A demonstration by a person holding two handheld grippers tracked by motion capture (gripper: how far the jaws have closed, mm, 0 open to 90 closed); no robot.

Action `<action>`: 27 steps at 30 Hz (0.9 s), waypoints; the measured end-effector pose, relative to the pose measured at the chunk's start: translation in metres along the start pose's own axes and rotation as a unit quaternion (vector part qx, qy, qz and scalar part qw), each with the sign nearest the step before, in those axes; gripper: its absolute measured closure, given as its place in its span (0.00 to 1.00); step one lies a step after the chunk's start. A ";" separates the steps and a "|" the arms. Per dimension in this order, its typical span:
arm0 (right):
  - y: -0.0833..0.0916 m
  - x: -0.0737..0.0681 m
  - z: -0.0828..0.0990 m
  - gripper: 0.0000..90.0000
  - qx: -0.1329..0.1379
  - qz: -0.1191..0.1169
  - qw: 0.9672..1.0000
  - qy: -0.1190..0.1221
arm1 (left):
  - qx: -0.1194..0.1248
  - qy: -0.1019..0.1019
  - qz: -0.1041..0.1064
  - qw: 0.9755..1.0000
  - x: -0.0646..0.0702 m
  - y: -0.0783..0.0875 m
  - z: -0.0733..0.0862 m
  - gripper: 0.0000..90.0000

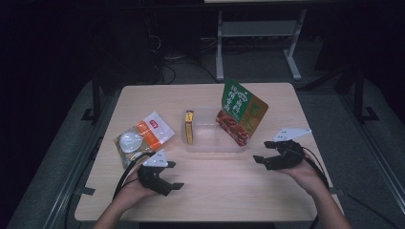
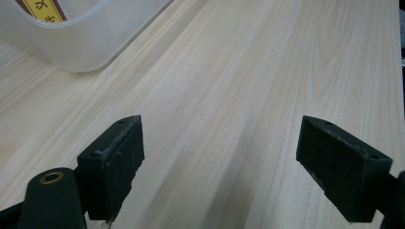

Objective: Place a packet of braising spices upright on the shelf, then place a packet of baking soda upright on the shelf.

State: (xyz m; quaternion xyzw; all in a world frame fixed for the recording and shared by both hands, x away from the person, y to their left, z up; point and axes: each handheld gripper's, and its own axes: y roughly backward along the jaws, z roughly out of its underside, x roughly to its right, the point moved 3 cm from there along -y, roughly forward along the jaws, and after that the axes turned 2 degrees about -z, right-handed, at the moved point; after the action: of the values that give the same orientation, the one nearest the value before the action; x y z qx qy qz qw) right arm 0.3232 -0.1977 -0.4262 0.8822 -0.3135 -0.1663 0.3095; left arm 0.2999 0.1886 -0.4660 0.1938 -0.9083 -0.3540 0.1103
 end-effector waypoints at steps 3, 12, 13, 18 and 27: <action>-0.008 -0.014 0.011 0.32 -0.006 -0.018 1.000 0.006 | 0.001 0.001 -0.002 1.000 -0.002 0.002 0.001 0.18; -0.031 -0.043 0.020 0.31 -0.039 -0.069 0.995 0.053 | 0.010 0.008 -0.022 1.000 -0.014 0.019 0.002 0.18; -0.032 -0.045 0.020 0.31 -0.041 -0.071 0.995 0.057 | 0.011 0.010 -0.025 1.000 -0.016 0.021 0.002 0.18; -0.033 -0.045 0.021 0.31 -0.041 -0.075 0.995 0.058 | 0.014 0.022 -0.043 0.999 -0.026 0.033 0.006 0.18; -0.037 -0.045 0.024 0.31 -0.052 -0.076 0.994 0.063 | 0.018 0.046 -0.093 0.994 -0.049 0.055 0.012 0.21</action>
State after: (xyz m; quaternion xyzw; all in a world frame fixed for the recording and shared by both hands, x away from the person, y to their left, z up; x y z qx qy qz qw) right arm 0.2944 -0.1562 -0.4632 0.8949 -0.2168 -0.1495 0.3604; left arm 0.3252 0.2541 -0.4400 0.2959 -0.8863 -0.3372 0.1151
